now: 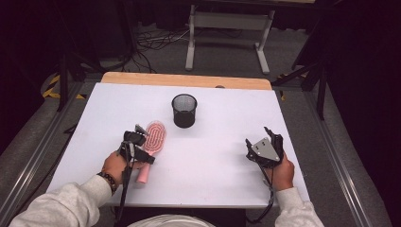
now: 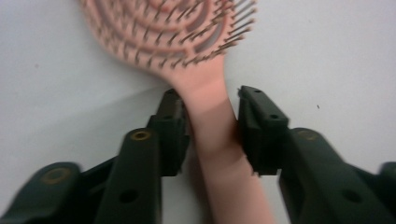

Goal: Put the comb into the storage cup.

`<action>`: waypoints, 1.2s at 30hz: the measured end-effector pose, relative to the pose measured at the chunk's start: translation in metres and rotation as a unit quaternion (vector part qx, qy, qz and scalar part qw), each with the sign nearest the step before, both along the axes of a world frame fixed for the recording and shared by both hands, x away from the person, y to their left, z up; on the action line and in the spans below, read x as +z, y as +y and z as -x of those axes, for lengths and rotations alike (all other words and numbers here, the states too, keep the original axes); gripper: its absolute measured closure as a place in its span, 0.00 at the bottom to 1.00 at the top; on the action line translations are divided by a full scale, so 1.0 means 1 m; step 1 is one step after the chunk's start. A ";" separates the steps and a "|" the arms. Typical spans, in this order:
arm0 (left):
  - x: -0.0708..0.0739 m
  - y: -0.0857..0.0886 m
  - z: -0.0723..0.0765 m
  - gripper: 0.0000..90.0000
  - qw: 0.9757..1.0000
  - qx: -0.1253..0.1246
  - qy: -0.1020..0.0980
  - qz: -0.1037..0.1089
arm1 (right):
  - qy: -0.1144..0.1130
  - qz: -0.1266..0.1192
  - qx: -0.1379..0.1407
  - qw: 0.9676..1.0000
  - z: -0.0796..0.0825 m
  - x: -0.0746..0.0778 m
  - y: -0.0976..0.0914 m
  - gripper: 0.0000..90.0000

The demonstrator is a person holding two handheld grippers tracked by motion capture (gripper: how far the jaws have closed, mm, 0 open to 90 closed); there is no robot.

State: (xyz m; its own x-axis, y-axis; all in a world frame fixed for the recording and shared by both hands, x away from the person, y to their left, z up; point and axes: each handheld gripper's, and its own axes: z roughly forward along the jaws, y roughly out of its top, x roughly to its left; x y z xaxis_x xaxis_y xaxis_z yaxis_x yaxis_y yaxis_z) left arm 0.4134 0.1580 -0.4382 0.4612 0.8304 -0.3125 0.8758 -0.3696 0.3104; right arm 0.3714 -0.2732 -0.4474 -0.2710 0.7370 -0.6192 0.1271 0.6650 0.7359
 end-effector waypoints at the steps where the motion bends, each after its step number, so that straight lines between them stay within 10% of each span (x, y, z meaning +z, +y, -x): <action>1: 0.000 0.001 0.000 0.74 1.000 -0.005 -0.003 0.002 | 0.002 0.003 0.004 1.000 0.000 -0.001 0.001 0.25; 10: -0.001 0.007 0.012 0.80 0.994 -0.046 -0.100 0.002 | 0.005 0.008 0.027 1.000 0.003 -0.003 0.003 0.24; 14: 0.001 0.009 0.022 0.81 0.982 -0.079 -0.169 -0.029 | 0.011 0.005 0.035 0.999 0.004 -0.004 0.003 0.23; 17: 0.001 0.012 0.024 0.82 0.979 -0.087 -0.185 -0.023 | 0.007 0.008 0.037 0.999 0.005 -0.004 0.004 0.23; 20: 0.003 0.012 0.032 0.85 0.964 -0.123 -0.232 -0.037 | 0.005 0.010 0.042 0.999 0.006 -0.005 0.005 0.22; 23: 0.000 0.009 0.031 0.86 0.963 -0.145 -0.222 -0.054 | 0.006 0.011 0.045 0.999 0.006 -0.006 0.006 0.22; 24: 0.001 0.006 0.031 0.86 0.958 -0.162 -0.225 -0.069 | 0.007 0.013 0.045 0.999 0.007 -0.006 0.007 0.22; 27: 0.004 0.003 0.025 0.85 0.962 -0.174 -0.198 -0.074 | 0.004 0.016 0.050 0.999 0.008 -0.006 0.008 0.22; 29: 0.006 0.001 0.014 0.85 0.970 -0.173 -0.155 -0.073 | 0.005 0.017 0.051 0.999 0.007 -0.006 0.008 0.22; 36: 0.001 -0.010 0.000 0.80 0.973 -0.181 -0.107 -0.092 | 0.015 0.005 0.052 0.999 0.005 -0.007 0.004 0.22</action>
